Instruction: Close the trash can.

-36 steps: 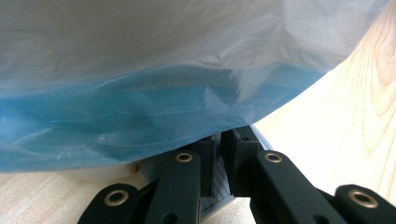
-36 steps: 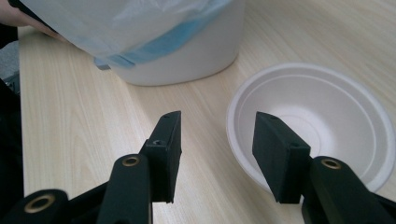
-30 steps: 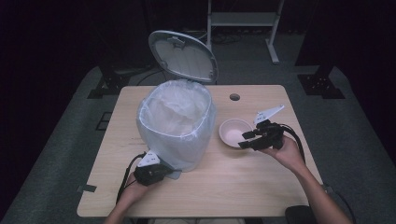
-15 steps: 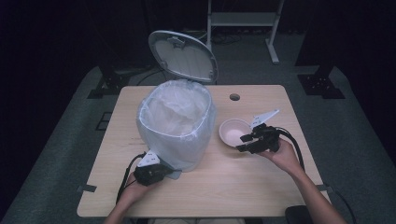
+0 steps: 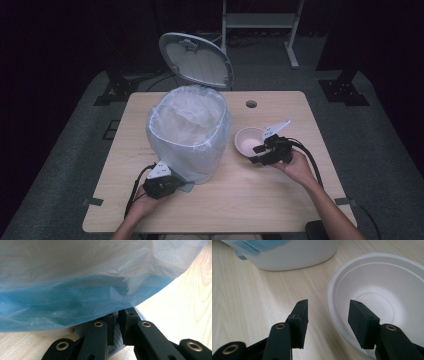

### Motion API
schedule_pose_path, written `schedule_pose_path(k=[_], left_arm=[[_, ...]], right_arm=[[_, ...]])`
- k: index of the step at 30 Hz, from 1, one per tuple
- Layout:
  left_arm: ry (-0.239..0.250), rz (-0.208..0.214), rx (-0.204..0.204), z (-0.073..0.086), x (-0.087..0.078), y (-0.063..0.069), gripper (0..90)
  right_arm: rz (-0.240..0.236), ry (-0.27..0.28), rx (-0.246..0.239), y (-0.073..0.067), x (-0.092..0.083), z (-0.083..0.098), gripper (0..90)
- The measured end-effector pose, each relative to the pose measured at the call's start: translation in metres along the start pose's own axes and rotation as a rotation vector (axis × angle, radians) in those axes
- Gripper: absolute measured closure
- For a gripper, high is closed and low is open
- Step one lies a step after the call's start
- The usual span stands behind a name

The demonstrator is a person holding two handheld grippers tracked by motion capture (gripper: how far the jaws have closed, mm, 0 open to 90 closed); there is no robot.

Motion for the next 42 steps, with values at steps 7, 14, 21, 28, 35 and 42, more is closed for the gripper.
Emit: schedule_pose_path(k=[7, 14, 21, 28, 35, 42], left_arm=[[0.0, 0.0, 0.0, 0.0, 0.0, 0.0, 84.0], [0.0, 0.0, 0.0, 0.0, 0.0, 0.0, 84.0], [0.0, 0.001, 0.0, 0.0, 0.0, 0.0, 84.0], [0.0, 0.001, 0.001, 0.0, 0.0, 0.0, 84.0], [-0.002, 0.004, 0.0, 0.0, 0.0, 0.0, 84.0], [-0.001, 0.005, -0.001, 0.0, 0.0, 0.0, 84.0]], right_arm=[[0.009, -0.012, -0.004, 0.004, 0.007, 0.001, 50.9], [0.005, -0.026, -0.032, 0.003, 0.012, 0.0, 54.2], [0.023, -0.05, -0.052, 0.005, 0.019, 0.002, 58.5], [0.043, -0.056, -0.073, 0.006, 0.021, 0.002, 66.1], [0.045, -0.059, -0.075, 0.005, 0.022, 0.003, 70.0], [0.041, -0.05, -0.08, 0.002, 0.017, 0.002, 73.4]])
Point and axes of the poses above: each handheld gripper's, and its own axes: x roughly forward along the jaws, z roughly out of its underside, y roughly to its right, the point moved 8 cm from there along x, roughly forward along the jaws, and after that the axes turned 4 degrees about x, right-handed, at the moved point
